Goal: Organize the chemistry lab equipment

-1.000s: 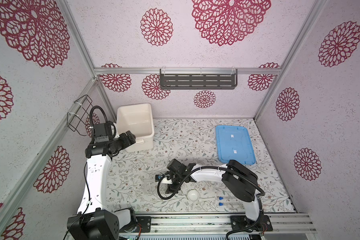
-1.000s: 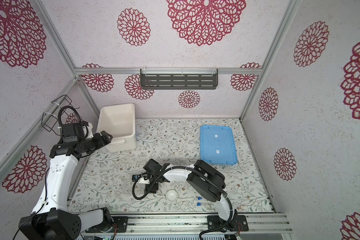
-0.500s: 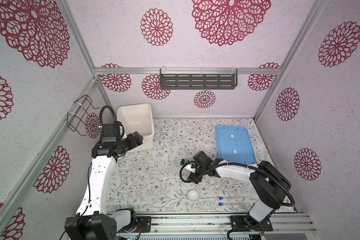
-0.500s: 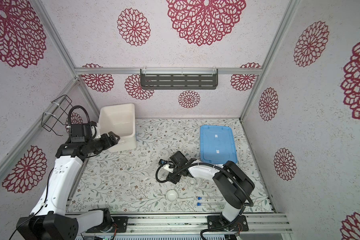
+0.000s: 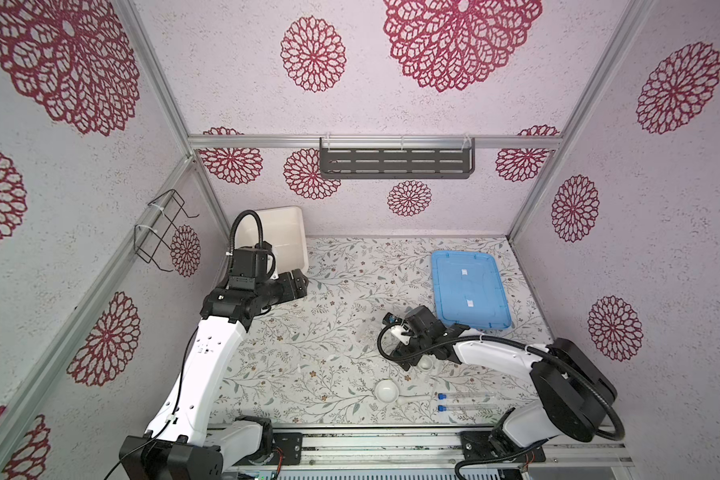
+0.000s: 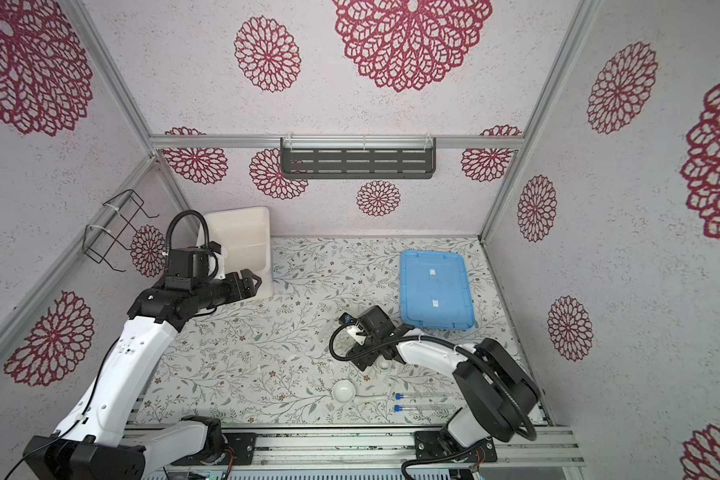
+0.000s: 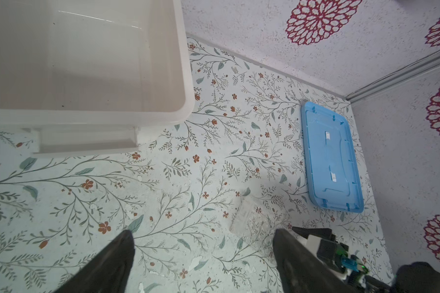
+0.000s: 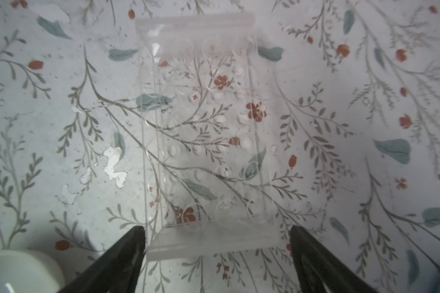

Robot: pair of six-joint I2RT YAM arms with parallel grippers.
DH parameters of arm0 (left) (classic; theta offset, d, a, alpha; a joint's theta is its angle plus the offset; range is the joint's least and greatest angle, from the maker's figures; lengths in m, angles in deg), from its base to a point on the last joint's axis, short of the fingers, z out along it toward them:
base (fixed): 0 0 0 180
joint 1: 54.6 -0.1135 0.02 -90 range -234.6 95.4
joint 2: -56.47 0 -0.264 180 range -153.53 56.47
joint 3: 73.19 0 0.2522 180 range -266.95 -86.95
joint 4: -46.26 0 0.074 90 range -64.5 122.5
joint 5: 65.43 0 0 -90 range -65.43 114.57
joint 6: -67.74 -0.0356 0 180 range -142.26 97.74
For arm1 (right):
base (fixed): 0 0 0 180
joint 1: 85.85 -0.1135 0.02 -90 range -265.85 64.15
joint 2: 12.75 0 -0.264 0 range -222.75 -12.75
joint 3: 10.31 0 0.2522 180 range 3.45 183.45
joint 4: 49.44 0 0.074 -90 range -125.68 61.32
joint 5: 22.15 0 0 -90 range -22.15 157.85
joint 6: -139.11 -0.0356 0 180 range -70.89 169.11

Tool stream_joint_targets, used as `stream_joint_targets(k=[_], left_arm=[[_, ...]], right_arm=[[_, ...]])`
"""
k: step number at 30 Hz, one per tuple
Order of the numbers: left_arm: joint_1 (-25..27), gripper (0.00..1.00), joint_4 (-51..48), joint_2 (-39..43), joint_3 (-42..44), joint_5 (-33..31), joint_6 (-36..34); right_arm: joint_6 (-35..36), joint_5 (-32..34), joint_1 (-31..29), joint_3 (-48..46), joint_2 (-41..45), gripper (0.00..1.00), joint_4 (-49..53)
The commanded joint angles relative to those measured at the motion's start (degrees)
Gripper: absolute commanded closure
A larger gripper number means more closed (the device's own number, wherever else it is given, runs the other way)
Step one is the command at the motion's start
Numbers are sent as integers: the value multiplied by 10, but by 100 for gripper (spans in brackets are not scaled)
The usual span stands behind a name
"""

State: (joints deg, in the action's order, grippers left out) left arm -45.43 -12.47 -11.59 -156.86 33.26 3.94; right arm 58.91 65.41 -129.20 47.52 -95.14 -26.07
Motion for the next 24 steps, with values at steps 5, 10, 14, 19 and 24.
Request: stream_joint_targets(k=[5,10,14,19,24], left_arm=[[64,11,57,10,12,-41,-38],[66,11,64,2,19,-65,-35],[66,11,62,3,26,-82,-25],[66,10,67,11,47,-86,-12],[65,10,62,7,50,-97,-14]], right_arm=[[40,22,1,23,157,7,90],[252,-41,0,48,188,10,254],[309,-26,0,81,137,16,428],[325,31,0,62,123,20,492],[314,17,-1,30,115,25,459]])
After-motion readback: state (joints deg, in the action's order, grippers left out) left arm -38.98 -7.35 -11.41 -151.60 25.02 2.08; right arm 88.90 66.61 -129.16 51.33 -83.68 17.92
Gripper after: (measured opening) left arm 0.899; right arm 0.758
